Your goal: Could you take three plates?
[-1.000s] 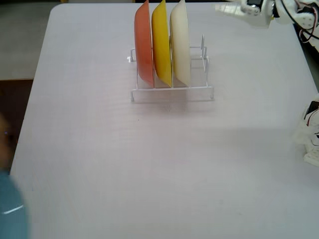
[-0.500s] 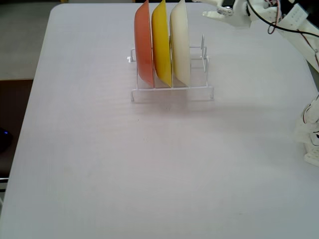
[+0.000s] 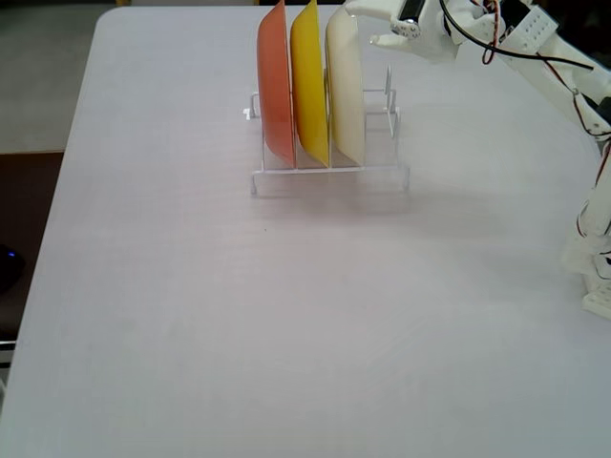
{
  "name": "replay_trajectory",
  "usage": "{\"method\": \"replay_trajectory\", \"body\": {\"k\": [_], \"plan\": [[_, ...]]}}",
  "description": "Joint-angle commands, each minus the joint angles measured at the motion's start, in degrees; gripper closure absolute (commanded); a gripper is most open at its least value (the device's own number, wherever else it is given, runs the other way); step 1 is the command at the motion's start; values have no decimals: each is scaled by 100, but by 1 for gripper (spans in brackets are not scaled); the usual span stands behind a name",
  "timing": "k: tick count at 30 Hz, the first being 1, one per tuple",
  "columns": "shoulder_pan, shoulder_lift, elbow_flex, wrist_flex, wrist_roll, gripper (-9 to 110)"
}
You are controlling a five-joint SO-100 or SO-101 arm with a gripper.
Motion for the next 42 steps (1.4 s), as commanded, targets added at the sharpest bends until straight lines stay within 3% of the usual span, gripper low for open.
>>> {"method": "replay_trajectory", "body": {"k": [1, 6, 12, 26, 42], "plan": [[-88, -105, -615, 9, 26, 70], [-149, -677, -1230, 114, 141, 74], [-185, -870, -1644, 132, 352, 102], [-176, -97, -2654, -53, 404, 102], [-316, 2777, -563, -826, 949, 102]]}}
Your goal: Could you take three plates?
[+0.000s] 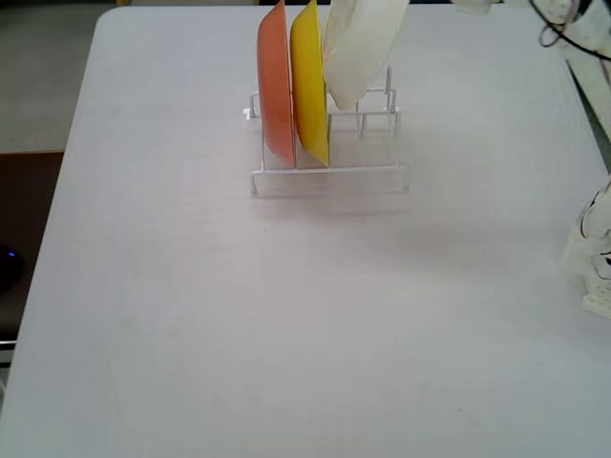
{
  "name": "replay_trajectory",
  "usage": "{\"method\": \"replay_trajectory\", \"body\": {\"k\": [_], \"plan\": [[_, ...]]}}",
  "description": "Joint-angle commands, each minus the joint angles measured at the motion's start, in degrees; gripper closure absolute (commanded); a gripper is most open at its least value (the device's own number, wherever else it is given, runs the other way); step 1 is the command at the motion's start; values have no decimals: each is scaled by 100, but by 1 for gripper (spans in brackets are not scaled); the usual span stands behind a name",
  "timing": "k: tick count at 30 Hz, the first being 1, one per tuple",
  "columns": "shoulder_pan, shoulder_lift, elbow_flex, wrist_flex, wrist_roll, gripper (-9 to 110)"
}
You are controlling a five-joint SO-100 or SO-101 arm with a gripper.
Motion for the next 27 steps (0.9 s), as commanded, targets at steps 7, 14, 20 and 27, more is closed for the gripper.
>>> {"method": "replay_trajectory", "body": {"k": [7, 14, 20, 27], "plan": [[-281, 2162, 1055, -202, 360, 102], [-1169, 3050, 1881, -185, 1099, 102], [-2180, 3146, 1934, -396, 1178, 102], [-3647, 2883, 1969, -870, 1020, 102]]}}
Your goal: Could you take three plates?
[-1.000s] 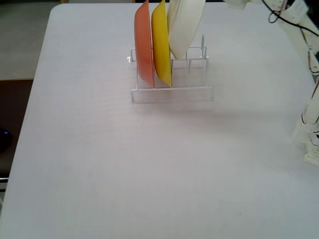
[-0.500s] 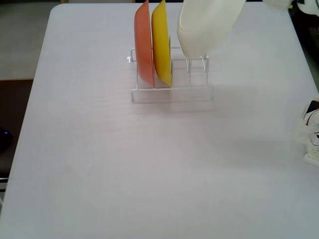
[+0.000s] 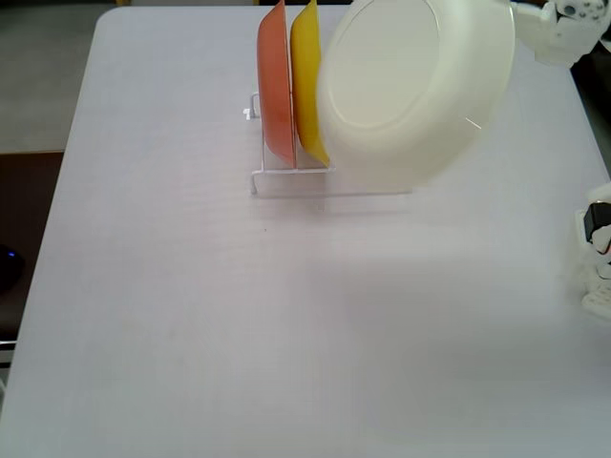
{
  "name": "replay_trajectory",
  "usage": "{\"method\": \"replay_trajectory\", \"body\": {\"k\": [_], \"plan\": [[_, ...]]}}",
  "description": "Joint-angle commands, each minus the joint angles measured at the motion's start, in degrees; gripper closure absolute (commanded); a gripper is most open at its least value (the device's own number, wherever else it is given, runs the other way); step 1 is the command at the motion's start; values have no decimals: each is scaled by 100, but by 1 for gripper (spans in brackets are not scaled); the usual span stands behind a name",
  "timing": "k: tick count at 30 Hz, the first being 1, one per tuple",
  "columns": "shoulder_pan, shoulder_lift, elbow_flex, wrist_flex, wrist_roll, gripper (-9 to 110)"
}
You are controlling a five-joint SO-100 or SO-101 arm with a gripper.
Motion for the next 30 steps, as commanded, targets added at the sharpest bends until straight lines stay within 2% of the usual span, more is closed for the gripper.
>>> {"method": "replay_trajectory", "body": {"k": [1, 8, 30], "plan": [[-773, -70, -35, -352, -35, 102], [-1758, -571, -35, -1063, -360, 102], [-1854, -967, -18, -1318, -598, 102]]}}
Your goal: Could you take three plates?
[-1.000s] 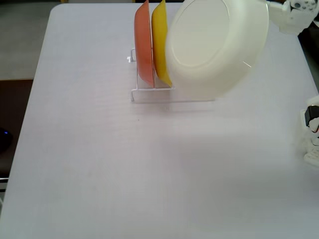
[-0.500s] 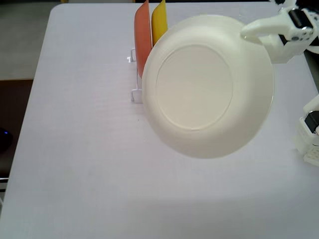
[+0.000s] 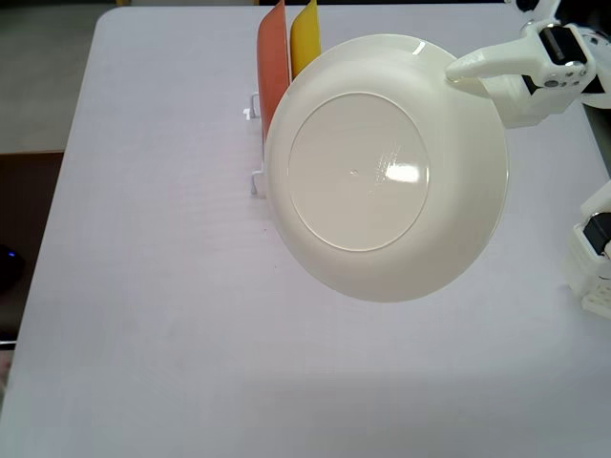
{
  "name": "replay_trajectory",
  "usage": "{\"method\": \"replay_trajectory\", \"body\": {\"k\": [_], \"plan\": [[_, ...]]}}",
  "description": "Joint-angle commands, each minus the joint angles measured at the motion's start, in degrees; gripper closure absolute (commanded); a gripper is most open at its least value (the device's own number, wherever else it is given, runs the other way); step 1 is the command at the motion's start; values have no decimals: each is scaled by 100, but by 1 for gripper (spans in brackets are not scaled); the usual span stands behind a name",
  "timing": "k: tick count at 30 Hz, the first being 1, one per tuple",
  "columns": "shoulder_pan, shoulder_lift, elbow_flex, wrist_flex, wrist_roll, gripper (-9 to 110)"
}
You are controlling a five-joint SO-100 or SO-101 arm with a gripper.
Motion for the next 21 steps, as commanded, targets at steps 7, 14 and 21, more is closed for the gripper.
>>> {"method": "replay_trajectory", "body": {"k": [7, 14, 21], "plan": [[88, -18, -79, -202, 9, 102], [193, -114, -202, -202, -9, 102], [264, -141, -202, -202, 0, 102]]}}
